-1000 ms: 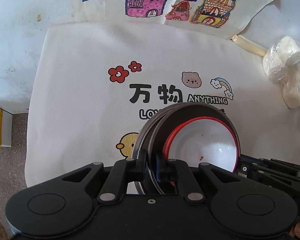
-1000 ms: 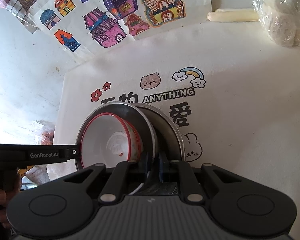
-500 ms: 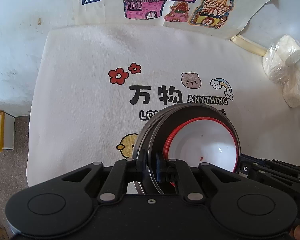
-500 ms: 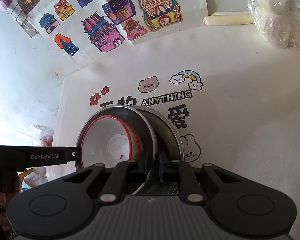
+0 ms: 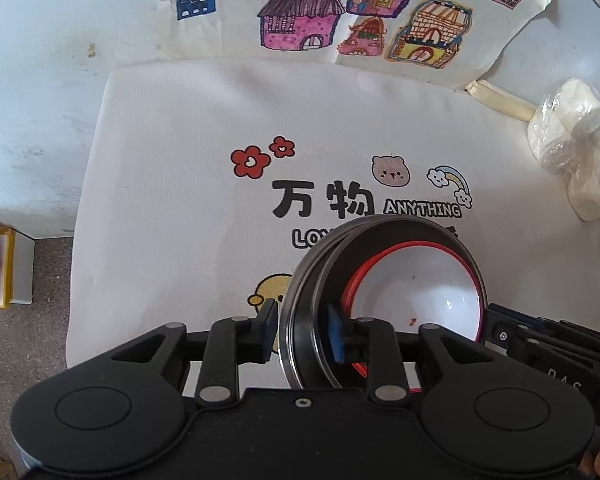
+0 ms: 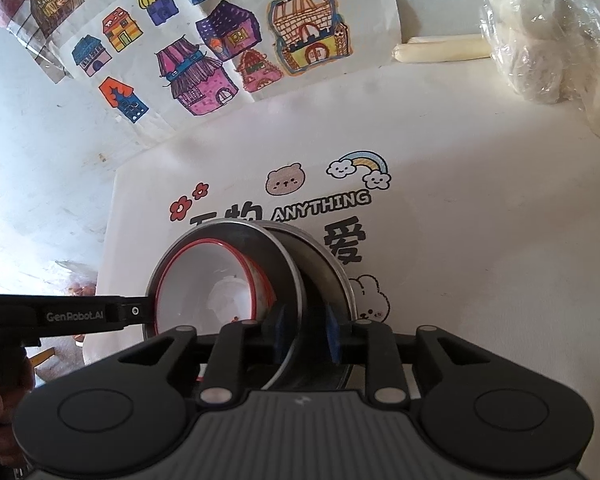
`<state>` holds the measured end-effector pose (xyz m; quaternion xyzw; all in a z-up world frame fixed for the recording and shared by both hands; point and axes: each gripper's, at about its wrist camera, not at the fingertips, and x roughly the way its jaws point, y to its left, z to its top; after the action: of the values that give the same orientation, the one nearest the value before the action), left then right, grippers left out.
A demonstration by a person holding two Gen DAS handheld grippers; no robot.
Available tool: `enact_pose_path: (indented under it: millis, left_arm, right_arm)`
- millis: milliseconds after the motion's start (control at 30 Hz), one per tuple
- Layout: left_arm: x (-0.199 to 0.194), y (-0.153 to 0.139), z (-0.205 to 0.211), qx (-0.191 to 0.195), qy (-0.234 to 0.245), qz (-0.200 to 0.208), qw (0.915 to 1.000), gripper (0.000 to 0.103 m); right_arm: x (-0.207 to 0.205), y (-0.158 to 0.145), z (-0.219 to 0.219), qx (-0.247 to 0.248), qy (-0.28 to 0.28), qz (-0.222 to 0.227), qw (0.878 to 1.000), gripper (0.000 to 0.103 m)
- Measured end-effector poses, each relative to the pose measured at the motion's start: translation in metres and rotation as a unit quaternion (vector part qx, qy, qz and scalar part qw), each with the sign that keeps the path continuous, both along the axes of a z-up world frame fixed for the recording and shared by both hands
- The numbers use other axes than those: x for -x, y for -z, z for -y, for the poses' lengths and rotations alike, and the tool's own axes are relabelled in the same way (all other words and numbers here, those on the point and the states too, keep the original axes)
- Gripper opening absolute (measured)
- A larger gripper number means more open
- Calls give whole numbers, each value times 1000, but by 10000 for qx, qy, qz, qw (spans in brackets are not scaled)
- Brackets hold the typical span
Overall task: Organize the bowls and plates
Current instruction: 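Open both grippers to release the stack on the steel plate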
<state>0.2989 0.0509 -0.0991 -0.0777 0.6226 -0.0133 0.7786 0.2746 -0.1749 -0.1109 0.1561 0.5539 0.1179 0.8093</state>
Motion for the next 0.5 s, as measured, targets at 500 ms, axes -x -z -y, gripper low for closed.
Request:
enact_pose_path:
  millis: [500]
  left_arm:
    - [19, -16, -10, -361, -183, 423, 9983, 71]
  right_arm:
    - [5, -14, 2, 356, -82, 329, 9988, 51]
